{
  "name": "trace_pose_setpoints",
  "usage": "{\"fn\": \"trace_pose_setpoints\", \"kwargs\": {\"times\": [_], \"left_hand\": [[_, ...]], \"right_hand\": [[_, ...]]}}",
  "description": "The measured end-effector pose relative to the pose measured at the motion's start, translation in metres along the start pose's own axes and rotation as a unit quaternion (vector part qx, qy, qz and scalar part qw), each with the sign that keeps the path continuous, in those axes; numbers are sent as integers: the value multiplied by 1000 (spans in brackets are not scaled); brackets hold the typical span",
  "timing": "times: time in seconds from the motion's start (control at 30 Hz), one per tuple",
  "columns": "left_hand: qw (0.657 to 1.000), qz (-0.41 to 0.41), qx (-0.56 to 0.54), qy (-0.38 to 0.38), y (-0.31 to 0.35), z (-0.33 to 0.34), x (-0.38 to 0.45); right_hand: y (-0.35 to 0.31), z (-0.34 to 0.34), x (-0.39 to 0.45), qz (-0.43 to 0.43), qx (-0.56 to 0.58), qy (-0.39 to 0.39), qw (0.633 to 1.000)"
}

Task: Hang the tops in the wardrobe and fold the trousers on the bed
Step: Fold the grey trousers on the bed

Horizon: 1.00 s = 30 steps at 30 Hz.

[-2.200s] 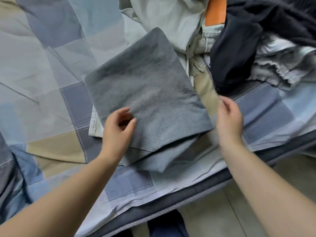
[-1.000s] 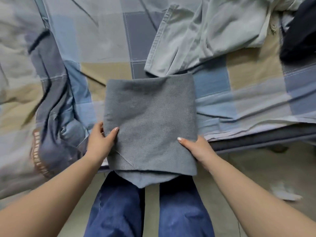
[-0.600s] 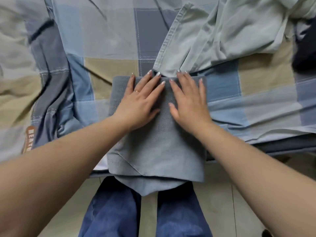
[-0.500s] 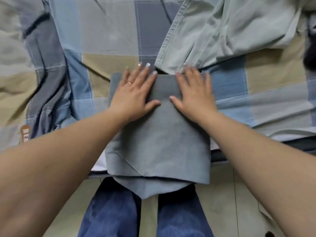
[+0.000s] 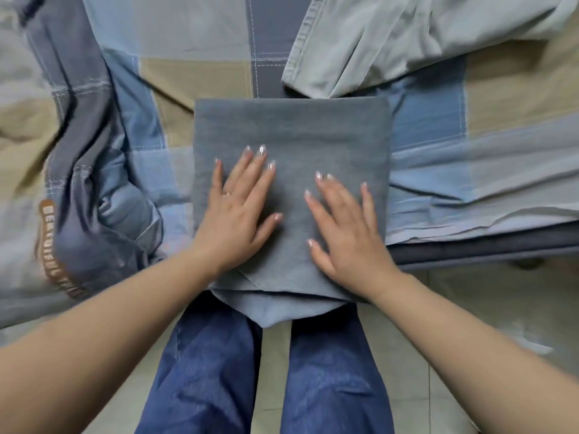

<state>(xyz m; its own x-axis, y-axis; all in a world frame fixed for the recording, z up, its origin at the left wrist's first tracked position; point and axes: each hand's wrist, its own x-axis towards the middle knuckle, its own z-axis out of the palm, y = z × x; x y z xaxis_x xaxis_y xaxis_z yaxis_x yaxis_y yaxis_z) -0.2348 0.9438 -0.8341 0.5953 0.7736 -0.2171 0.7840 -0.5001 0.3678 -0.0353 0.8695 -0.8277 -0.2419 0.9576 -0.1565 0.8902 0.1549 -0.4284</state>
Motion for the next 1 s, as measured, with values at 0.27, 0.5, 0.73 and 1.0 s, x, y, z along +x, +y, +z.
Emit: {"fn": "trace_pose_setpoints", "kwargs": {"times": [0.27, 0.5, 0.73, 1.0], "left_hand": [[992, 99, 46, -58, -18, 36, -64], [995, 61, 49, -67, -28, 39, -64], [941, -241, -232, -42, -63, -2, -33], [754, -422, -501, -53, -59, -3, 2]], "right_hand": [[41, 30, -38, -131, -71, -84, 985], [45, 25, -41, -84, -25, -109, 990], [80, -11, -19, 348, 273, -42, 896], [86, 4, 14, 474, 569, -47, 670]]}}
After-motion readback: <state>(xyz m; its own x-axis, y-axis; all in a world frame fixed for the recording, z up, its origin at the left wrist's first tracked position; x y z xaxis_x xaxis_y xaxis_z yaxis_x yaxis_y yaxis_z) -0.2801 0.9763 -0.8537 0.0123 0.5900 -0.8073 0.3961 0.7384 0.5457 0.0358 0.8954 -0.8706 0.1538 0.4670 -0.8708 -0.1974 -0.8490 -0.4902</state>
